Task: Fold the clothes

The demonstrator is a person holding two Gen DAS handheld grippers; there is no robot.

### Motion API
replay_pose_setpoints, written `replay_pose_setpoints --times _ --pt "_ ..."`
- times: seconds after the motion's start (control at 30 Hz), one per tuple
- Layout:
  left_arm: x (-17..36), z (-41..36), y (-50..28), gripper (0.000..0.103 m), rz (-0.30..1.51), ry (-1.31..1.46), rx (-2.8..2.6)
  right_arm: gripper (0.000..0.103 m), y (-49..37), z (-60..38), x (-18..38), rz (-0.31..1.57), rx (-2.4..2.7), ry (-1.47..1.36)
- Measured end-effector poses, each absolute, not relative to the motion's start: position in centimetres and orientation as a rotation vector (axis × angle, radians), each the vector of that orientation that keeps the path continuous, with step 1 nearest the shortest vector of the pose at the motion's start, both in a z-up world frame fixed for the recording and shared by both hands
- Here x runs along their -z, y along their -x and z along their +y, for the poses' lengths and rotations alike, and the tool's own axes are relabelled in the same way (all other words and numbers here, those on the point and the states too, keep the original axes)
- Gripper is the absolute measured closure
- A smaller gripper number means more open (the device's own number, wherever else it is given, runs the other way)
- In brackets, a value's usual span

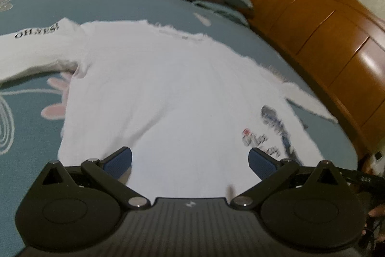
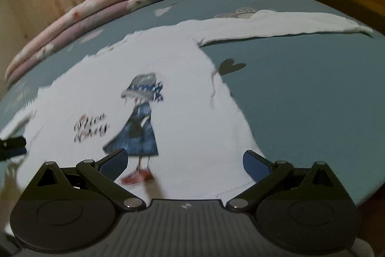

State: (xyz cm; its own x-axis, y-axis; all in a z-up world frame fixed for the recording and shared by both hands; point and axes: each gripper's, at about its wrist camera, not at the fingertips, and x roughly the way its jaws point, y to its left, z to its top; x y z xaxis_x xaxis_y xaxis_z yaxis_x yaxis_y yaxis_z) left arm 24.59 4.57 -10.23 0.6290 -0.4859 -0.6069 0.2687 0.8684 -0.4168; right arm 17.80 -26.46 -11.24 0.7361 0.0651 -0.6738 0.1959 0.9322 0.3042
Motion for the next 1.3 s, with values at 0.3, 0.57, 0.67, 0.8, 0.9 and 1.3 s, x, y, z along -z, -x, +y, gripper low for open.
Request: replay_pose_setpoints --times 0.3,0.57,0.67,0.8,0.9,1.3 --pt "10.6 3.2 -26.9 0.001 0.803 0.300 0.408 0.000 -26.3 -27.4 7.9 0.672 -0.073 -0.475" --pt "10.6 4.4 -28.2 0.001 0.804 0.375 0.396 0.000 -36.7 -27.0 9.8 0.766 -0.220 -0.470" --pt "10.9 4.2 -28.4 0.001 0.823 0.356 0.386 0.000 -38.2 -27.0 10.8 0.774 -0.164 -0.370" --pt "11.0 4.3 -28.6 0.001 0.831 0.368 0.379 0.000 -38.3 -27.5 11.1 0.754 -0.032 -0.265" --pt "11.0 4.3 -28.6 0.001 0.830 0.365 0.378 0.000 -37.7 -27.1 10.4 0.755 -0.020 -0.298" --pt "11.0 4.5 -28.7 0.001 0.832 0.373 0.375 0.000 -35.2 -23.8 11.3 0.863 -0.139 -0.175"
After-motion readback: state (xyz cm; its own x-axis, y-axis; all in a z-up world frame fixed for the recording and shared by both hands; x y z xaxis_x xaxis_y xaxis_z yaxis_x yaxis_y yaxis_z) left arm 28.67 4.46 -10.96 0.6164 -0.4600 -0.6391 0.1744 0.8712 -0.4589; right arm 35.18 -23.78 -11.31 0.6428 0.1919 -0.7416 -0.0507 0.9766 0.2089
